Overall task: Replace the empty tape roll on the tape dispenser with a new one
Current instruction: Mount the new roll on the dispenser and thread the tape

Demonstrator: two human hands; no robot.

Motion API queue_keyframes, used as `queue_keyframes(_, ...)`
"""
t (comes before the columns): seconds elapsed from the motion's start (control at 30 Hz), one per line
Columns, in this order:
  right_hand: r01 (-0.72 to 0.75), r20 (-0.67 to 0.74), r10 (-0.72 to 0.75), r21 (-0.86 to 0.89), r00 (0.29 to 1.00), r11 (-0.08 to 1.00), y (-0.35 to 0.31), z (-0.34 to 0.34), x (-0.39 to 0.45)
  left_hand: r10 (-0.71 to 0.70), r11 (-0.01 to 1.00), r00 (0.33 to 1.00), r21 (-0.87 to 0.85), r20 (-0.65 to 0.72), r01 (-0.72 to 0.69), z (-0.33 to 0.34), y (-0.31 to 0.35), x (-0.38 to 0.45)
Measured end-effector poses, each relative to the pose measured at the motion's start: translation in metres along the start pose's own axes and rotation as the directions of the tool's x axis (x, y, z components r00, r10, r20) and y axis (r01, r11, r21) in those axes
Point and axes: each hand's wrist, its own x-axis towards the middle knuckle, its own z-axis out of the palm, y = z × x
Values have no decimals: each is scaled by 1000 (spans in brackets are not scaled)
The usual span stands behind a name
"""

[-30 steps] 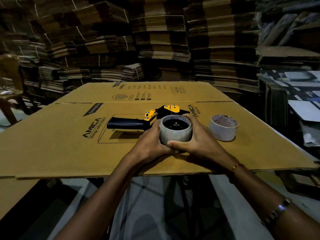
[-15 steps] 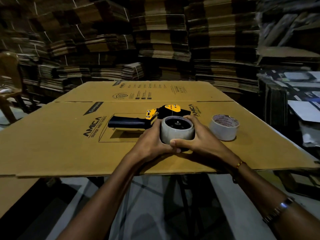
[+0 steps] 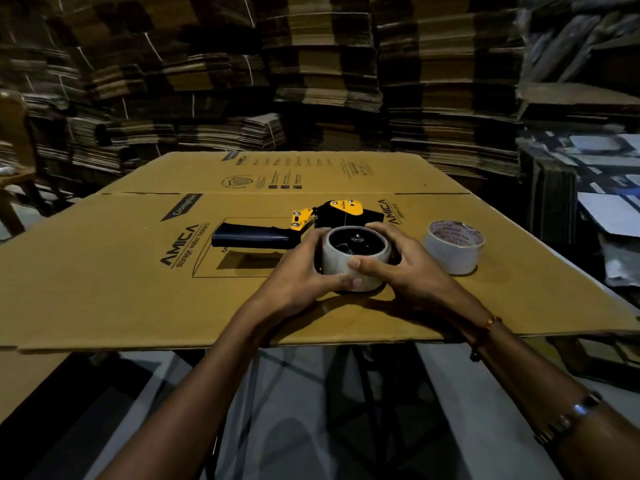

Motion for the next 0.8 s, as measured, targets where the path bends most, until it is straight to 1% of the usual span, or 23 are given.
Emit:
queue_keyframes(0.1,12,-4,-12,-64,1000,998,1,-2,2,10,999,1000,50,17,-10,-2,-1,2)
queue_keyframes(0.27,10,-14,-12,-120,1000,993,-6,-2,0,21,998,1000,58,5,-21,-2,7,-1)
queue_keyframes(0.37,-7,-27,4,-98,1000,995,-10,1,-3,23,997,999,76,-26,-20,-1,8,-7)
queue_keyframes(0.43,-12,-38,9,-66,999,998,-16,3,-7,35,998,998,58,-59,-31,0,10,-14)
queue_keyframes(0.5,3,-47,-4,-33,999,999,-19,4,-12,79,997,991,-8,-111,-80,1,11,-26)
queue_keyframes(0.53,12,-53,-13,-16,999,1000,-19,4,-14,114,993,980,-1,-162,-116,0,11,-32)
queue_keyframes(0.6,30,-68,-29,13,997,999,-19,4,-20,206,975,930,150,-304,-167,-8,9,-41)
queue_keyframes(0.67,54,-82,-57,-29,995,998,-17,4,-23,273,936,875,321,-400,-145,-23,6,-39)
queue_keyframes(0.7,67,-82,-73,-63,994,996,-15,4,-24,281,913,866,393,-413,-108,-33,5,-34)
queue_keyframes(0.73,85,-80,-92,-88,993,993,-15,4,-24,262,888,877,457,-402,-56,-43,5,-29)
queue_keyframes(0.8,104,-73,-113,-119,991,987,-13,3,-25,144,832,938,551,-316,58,-60,1,-20)
